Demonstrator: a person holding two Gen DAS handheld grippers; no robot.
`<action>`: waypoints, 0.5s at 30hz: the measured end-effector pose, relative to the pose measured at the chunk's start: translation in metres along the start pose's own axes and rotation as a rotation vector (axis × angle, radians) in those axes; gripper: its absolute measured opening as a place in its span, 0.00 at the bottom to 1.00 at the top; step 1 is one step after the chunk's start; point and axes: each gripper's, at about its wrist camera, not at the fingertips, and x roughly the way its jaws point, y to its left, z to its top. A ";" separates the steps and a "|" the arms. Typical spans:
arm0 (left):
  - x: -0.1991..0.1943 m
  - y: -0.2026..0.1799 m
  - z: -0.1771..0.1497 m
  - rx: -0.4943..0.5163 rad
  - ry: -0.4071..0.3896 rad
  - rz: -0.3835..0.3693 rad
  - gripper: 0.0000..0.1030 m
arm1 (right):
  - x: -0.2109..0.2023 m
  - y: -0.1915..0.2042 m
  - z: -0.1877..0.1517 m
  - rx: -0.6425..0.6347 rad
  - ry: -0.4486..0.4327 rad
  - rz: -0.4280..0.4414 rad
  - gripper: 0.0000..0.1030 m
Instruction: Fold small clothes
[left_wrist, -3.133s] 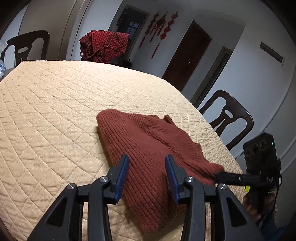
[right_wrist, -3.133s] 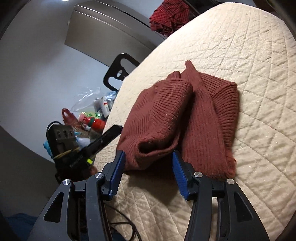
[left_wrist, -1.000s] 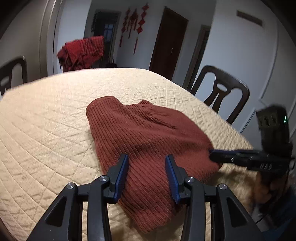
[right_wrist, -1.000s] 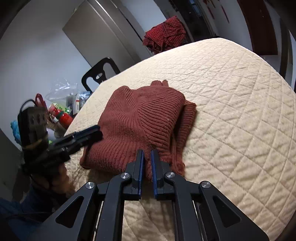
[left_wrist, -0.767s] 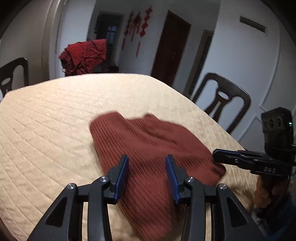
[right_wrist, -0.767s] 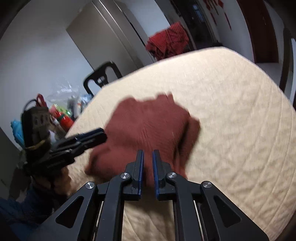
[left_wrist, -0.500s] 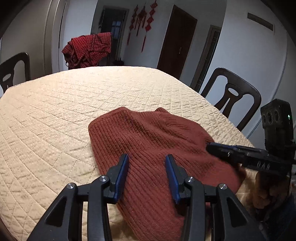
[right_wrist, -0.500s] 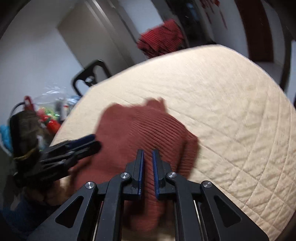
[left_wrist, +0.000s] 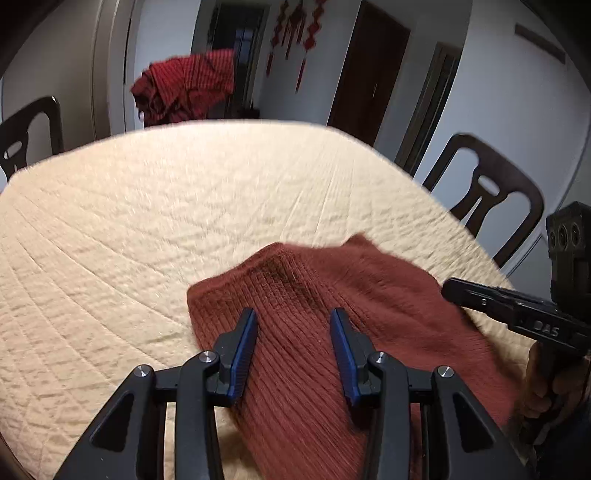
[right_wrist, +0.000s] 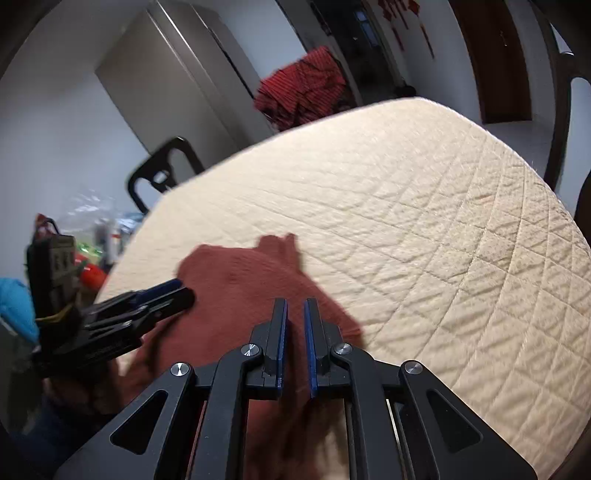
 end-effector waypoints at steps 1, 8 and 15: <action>0.001 -0.001 -0.001 0.005 -0.008 0.002 0.43 | 0.005 -0.002 -0.001 -0.002 0.002 -0.010 0.09; -0.025 -0.005 -0.004 0.019 -0.035 0.016 0.43 | -0.028 -0.002 -0.003 -0.012 -0.045 0.041 0.09; -0.072 -0.017 -0.031 0.052 -0.066 -0.013 0.42 | -0.066 0.037 -0.035 -0.181 -0.064 0.087 0.09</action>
